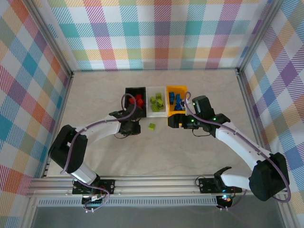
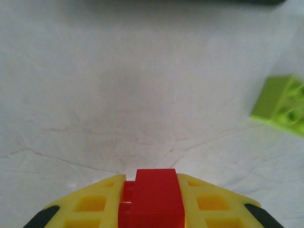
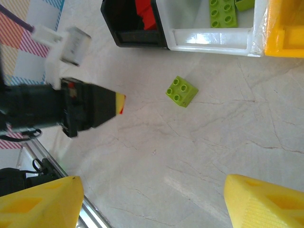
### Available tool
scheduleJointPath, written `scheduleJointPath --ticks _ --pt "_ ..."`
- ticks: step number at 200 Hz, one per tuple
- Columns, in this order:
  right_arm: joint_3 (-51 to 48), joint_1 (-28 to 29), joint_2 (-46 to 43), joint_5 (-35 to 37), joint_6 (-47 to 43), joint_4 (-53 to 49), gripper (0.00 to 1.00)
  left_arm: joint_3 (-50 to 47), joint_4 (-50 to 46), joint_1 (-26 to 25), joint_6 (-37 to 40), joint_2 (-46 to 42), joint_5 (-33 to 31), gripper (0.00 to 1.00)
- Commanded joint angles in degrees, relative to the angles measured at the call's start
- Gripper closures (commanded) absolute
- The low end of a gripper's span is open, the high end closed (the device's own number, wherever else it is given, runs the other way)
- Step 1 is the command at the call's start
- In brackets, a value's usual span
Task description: Sort the legos into containers by color
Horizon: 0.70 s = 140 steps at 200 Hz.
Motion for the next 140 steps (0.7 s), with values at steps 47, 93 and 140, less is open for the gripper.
scheduleJointPath --ticks 47,93,140 --pt "-2.0 0.3 -0.7 1.6 -0.4 1.6 0.22 27.0 -7.0 8.3 5.7 12.9 -3.4 0.77" --pt "-2.7 0.2 -1.9 2.2 -0.2 1.0 0.22 40.0 -10.4 9.1 8.4 23.8 -2.3 0.41" --pt "-2.7 0.2 -3.5 3.0 0.0 0.6 0.19 35.4 -8.9 7.2 8.6 16.2 0.7 0.21"
